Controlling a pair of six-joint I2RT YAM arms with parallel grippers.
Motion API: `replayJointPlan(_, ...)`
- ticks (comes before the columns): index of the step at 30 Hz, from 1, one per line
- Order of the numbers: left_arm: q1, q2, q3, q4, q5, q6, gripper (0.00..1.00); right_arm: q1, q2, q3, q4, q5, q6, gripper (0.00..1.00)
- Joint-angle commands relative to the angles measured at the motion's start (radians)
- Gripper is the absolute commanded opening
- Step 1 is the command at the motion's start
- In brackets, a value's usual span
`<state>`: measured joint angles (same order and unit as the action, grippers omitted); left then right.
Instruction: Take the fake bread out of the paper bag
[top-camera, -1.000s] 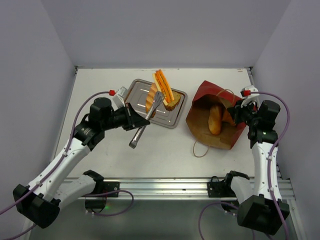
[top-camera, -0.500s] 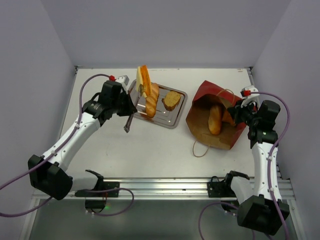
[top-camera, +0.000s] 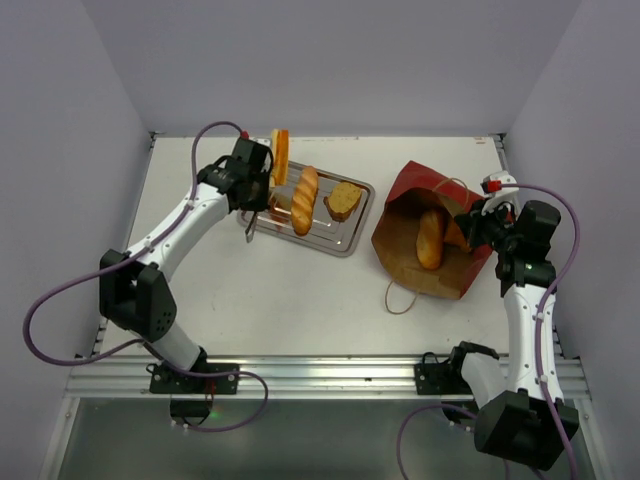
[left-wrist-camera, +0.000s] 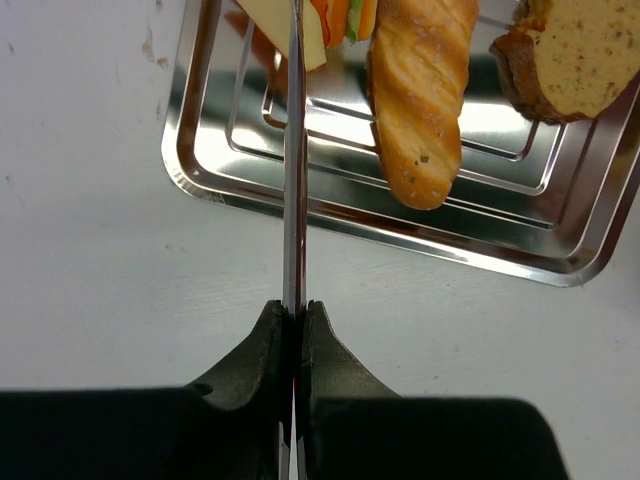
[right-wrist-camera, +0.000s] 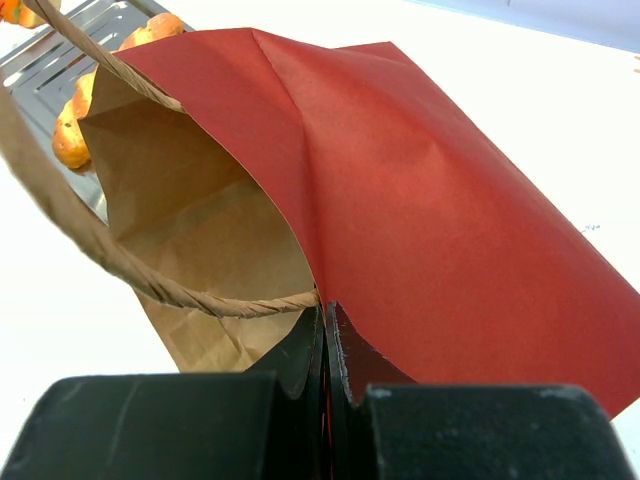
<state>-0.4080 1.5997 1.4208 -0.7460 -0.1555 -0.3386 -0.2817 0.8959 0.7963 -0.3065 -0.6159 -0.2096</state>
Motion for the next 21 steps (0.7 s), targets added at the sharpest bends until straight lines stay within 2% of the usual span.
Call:
replayJointPlan(1,0.006,0.037,0.104,-0.006,-0.084,0.081,0.0,-0.001,-0.009,0.004,0.029,-0.015,0.006,0.01)
replayJointPlan(7,0.003,0.141,0.173,-0.058,-0.09,0.119,0.0,-0.001,-0.009,0.003,0.029,-0.015,0.004,0.01)
replayJointPlan(14,-0.012,0.181,0.188,-0.095,-0.136,0.145,0.0,-0.001,-0.009,0.004,0.029,-0.016,0.004,0.01)
replayJointPlan(21,-0.054,0.22,0.221,-0.122,-0.124,0.156,0.02,-0.001,-0.009,0.003,0.029,-0.012,0.004,0.01)
